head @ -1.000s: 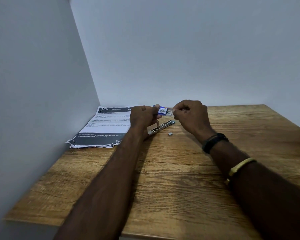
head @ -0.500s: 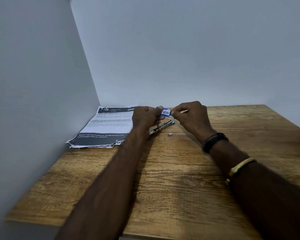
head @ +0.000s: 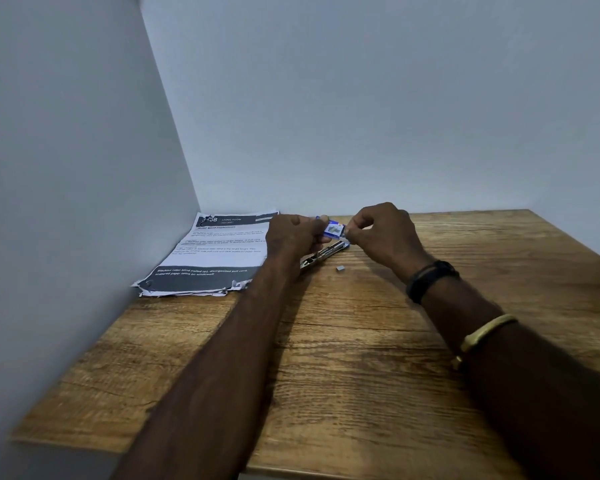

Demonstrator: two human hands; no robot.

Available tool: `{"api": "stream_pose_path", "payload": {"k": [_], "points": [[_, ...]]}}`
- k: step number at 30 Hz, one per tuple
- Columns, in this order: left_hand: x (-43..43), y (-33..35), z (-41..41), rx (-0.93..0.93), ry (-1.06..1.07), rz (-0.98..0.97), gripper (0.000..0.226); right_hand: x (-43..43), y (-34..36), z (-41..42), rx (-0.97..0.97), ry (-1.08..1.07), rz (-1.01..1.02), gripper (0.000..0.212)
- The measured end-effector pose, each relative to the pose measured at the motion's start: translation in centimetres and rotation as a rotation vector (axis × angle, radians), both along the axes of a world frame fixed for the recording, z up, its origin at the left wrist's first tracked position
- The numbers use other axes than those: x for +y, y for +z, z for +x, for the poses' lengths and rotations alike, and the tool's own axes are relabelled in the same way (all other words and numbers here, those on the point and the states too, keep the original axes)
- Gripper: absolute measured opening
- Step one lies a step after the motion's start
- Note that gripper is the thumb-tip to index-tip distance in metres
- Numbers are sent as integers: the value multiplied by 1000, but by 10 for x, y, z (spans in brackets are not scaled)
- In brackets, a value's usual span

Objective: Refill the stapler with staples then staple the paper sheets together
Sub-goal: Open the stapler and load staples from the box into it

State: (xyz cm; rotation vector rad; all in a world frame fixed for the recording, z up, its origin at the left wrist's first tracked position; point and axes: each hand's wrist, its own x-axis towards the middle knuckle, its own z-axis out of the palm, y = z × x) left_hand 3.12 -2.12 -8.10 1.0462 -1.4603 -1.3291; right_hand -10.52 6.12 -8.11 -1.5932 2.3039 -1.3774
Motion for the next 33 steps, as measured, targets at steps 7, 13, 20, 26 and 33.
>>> {"api": "stream_pose_path", "payload": {"k": [7,13,20,26,33], "points": [[2,1,1,23,12,6,24,2,3,-1,51,21,14,13],[2,2,1,35,4,20,32,2,0,1,112,-4,30,12],[0,2,0,31,9,30,23,2,0,0,43,40,-16,15],[-9,-3,4,66,70,100,15,5,3,-7,-13,7,-104,14],[-8,-1,6,98,125,76,20,5,-12,-6,70,48,212,15]]}}
